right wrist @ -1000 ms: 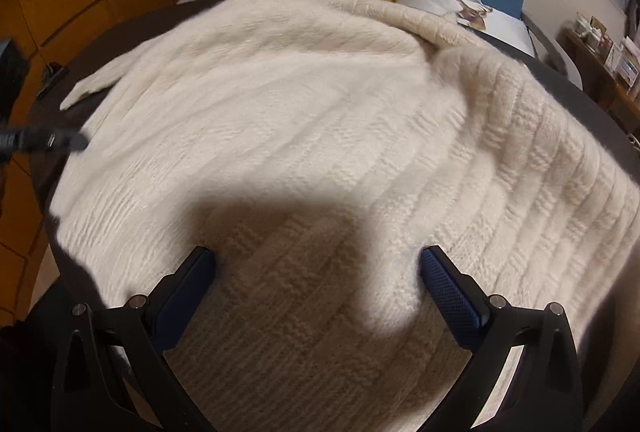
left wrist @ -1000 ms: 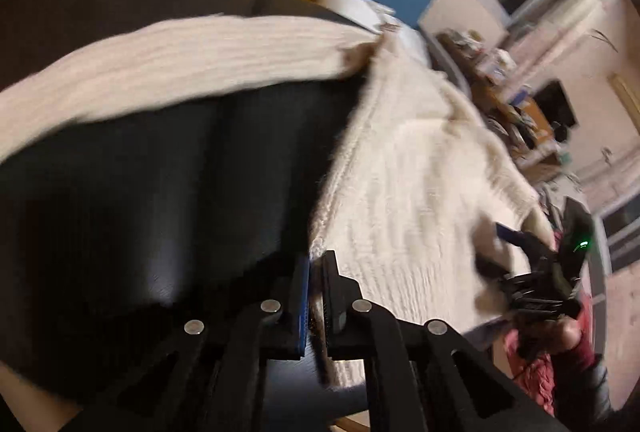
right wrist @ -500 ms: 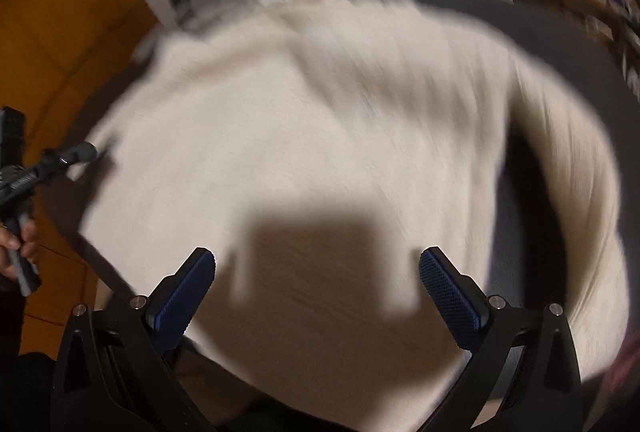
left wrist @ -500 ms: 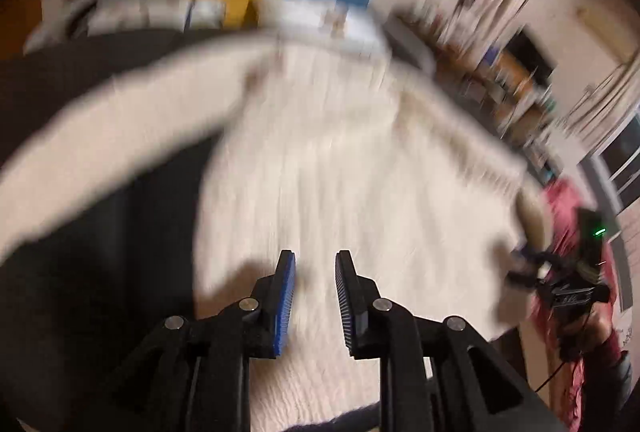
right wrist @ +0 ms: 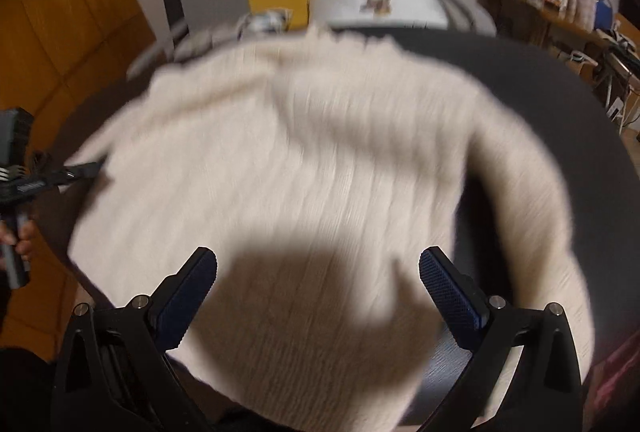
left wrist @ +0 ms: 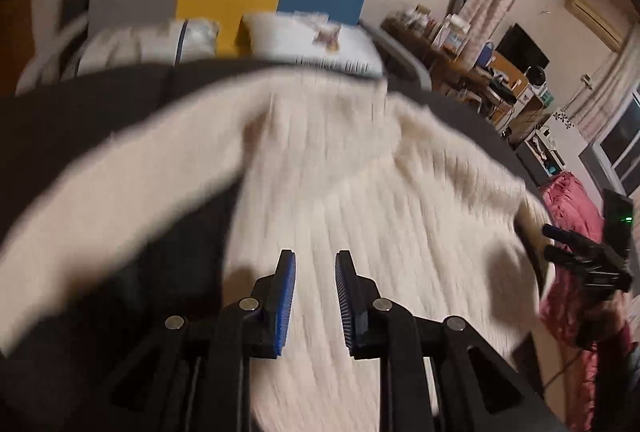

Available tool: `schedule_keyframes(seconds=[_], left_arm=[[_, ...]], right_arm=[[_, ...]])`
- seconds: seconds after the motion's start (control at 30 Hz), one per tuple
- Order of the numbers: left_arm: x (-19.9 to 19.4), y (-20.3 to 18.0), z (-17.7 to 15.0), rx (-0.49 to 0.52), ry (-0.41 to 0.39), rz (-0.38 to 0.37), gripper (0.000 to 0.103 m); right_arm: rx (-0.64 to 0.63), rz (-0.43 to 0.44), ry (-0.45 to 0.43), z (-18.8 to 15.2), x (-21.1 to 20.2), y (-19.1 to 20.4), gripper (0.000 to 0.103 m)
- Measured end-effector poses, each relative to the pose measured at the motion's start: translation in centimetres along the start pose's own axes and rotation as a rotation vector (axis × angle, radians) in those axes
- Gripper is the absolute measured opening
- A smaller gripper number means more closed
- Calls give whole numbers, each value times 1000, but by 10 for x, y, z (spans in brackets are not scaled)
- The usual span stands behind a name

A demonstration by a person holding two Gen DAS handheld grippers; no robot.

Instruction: Fold clothes

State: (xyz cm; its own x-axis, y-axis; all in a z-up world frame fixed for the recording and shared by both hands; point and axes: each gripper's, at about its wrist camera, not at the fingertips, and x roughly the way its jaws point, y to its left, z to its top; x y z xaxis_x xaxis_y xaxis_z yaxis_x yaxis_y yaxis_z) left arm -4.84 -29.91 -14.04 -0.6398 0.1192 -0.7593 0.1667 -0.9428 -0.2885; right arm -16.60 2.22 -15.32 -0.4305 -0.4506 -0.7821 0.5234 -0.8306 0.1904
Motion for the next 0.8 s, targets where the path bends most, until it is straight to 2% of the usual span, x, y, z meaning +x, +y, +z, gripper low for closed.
schedule_keyframes(seconds=[0.1, 0.2, 0.3, 0.37, 0.6, 0.67, 0.8], left_arm=[[9, -5, 53, 58, -62, 22, 20], [37, -21, 96, 148, -91, 67, 22], [72, -42, 128, 244, -84, 91, 22], [91, -46, 142, 266, -64, 98, 22], [151, -56, 179, 364, 0, 140, 22], [166, -55, 184, 381, 26, 131, 22], [196, -58, 188, 439, 81, 115, 22]], right_arm=[[43, 16, -91, 30, -28, -19, 103], [118, 44, -151, 63, -43, -44, 103], [193, 79, -150, 93, -35, -65, 103], [192, 74, -142, 111, -18, -71, 103], [103, 45, 19, 172, 48, -81, 103], [85, -10, 58, 189, 68, -88, 103], [36, -174, 189, 208, 116, -103, 103]])
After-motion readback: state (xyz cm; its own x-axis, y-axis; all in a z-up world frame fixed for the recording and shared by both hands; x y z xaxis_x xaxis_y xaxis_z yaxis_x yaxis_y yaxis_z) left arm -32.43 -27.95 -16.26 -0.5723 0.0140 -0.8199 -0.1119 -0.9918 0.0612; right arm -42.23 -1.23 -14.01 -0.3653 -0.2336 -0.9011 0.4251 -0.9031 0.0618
